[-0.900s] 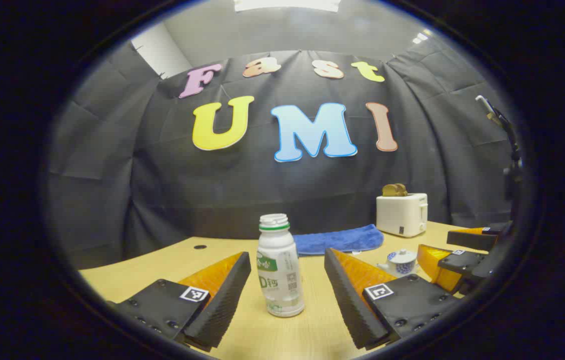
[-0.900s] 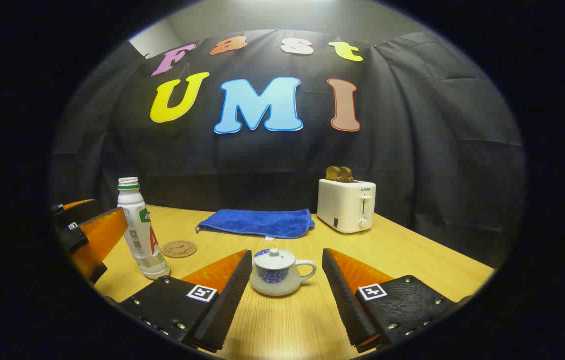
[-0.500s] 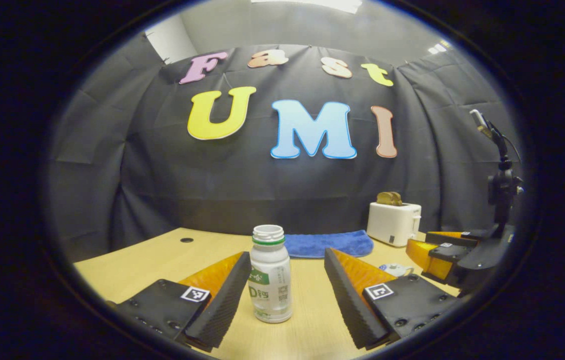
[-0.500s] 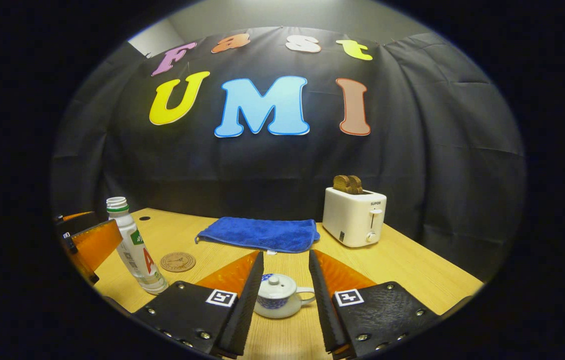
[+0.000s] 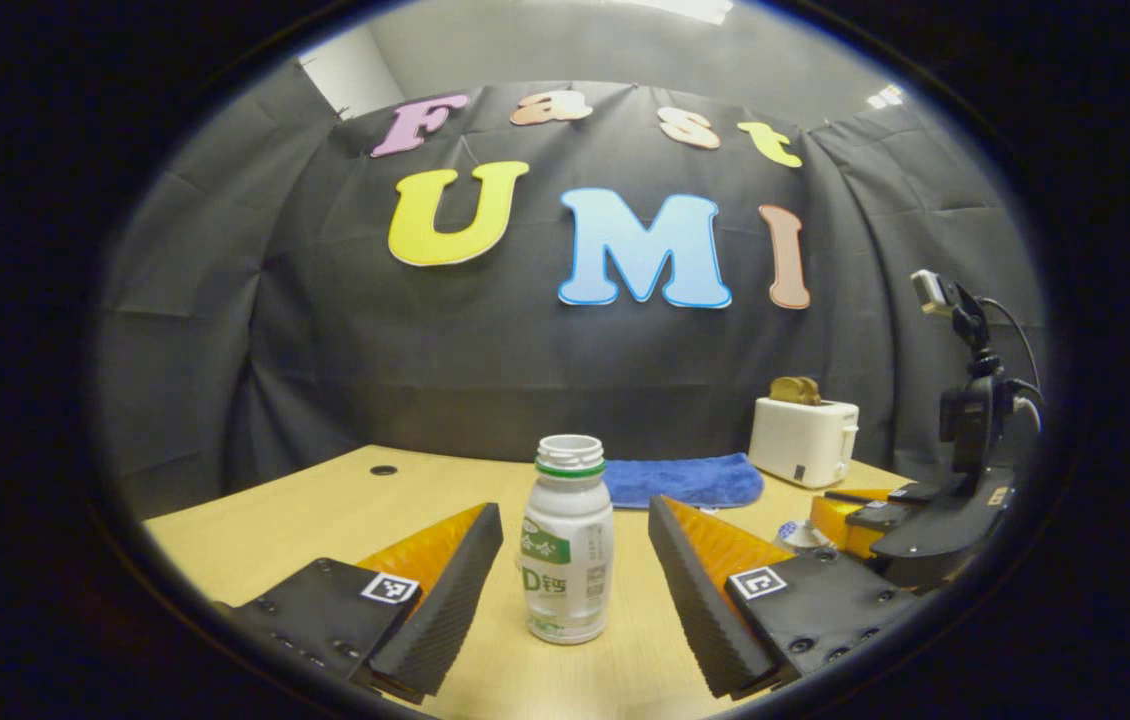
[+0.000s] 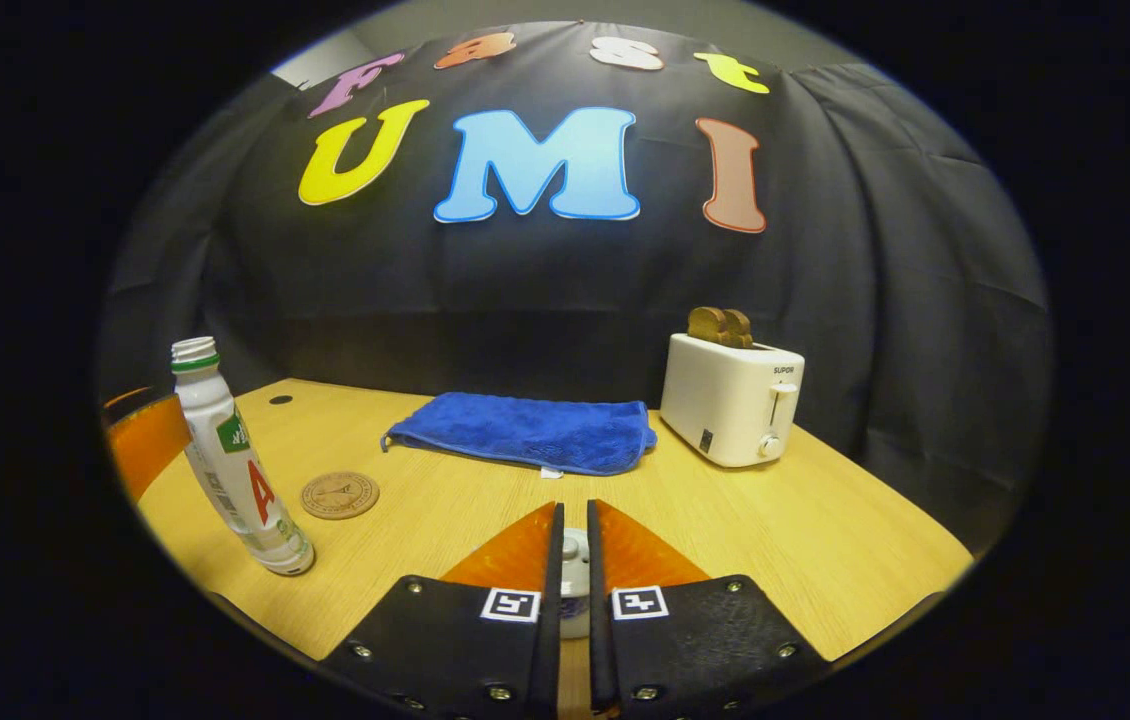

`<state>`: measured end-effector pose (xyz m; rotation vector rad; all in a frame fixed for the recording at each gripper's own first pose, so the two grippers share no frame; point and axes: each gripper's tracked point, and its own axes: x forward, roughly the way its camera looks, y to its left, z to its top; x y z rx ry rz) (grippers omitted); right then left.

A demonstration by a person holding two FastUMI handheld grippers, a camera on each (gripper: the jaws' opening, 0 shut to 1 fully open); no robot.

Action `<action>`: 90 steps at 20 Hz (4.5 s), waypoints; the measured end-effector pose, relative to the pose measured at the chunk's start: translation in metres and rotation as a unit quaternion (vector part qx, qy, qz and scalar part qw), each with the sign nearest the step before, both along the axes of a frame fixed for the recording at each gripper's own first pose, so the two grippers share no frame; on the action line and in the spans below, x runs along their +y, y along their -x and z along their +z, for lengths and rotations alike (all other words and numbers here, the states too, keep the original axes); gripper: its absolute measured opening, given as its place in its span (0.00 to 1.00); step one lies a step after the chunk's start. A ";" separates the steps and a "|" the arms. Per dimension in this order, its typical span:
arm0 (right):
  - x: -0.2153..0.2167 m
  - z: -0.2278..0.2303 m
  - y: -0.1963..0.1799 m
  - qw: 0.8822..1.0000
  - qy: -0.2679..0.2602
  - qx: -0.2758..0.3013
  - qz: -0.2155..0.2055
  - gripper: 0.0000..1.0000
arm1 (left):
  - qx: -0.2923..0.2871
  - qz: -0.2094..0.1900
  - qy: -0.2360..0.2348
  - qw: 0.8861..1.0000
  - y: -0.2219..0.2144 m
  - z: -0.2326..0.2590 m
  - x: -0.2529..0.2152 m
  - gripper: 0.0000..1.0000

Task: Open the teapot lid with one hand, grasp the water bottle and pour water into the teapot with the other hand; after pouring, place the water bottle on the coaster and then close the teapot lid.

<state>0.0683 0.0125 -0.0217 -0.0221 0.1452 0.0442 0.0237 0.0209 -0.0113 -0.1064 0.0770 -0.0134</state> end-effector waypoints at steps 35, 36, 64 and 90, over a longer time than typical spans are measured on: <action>-0.010 0.053 0.003 0.998 -0.022 -0.059 0.022 0.07 | 0.027 -0.001 0.024 0.999 -0.002 -0.019 0.012 1.00; -0.012 0.054 0.005 0.998 -0.027 -0.061 0.022 0.07 | 0.026 -0.002 0.022 0.999 -0.003 -0.018 0.011 1.00; -0.100 0.027 -0.009 0.995 -0.081 -0.058 -0.007 0.06 | 0.119 -0.020 -0.112 0.986 -0.065 -0.089 -0.020 0.84; -0.149 0.015 0.014 0.989 -0.125 -0.062 -0.043 0.07 | 0.023 -0.051 -0.628 0.776 -0.082 -0.047 -0.092 0.84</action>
